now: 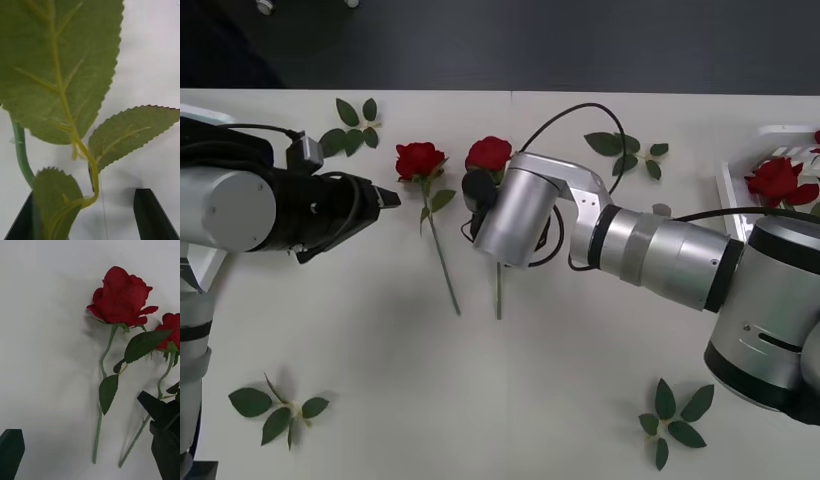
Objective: Put the red flowers into the right box and the blue flowers into the left box
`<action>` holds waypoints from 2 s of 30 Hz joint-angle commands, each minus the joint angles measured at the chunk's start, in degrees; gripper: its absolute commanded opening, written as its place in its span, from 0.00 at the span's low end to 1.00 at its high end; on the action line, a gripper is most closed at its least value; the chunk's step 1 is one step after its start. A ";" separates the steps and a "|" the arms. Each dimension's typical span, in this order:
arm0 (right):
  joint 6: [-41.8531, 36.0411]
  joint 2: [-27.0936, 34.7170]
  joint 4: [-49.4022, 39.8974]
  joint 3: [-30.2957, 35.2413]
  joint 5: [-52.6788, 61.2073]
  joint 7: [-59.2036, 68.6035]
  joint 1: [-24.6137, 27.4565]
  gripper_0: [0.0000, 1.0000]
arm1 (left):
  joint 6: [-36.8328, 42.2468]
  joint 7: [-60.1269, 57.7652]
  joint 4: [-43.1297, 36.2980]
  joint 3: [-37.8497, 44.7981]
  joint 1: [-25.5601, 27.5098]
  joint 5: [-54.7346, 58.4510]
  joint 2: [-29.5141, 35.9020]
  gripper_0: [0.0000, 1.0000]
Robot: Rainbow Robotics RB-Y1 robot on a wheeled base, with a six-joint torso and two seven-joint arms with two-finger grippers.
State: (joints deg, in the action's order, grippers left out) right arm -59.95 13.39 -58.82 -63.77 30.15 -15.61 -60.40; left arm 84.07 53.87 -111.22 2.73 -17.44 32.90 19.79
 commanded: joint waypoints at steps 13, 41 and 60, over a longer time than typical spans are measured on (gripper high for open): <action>-0.96 -0.47 -0.95 -0.04 -1.94 -2.85 -2.09 0.00 | -5.59 0.97 3.12 -4.22 -2.34 -2.49 0.25 1.00; -22.49 47.08 -54.38 22.46 6.06 -14.71 13.56 0.00 | -11.74 3.17 21.13 -13.89 -12.71 -14.97 -6.34 1.00; -10.45 59.91 -46.91 62.54 14.93 -47.94 50.03 0.00 | -20.09 4.84 34.58 -15.56 -16.84 -17.43 -9.51 0.89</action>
State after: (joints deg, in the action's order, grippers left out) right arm -72.40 71.83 -108.34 -3.94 44.91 -56.45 -11.64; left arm 64.47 56.56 -76.43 -13.33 -32.89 16.29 10.36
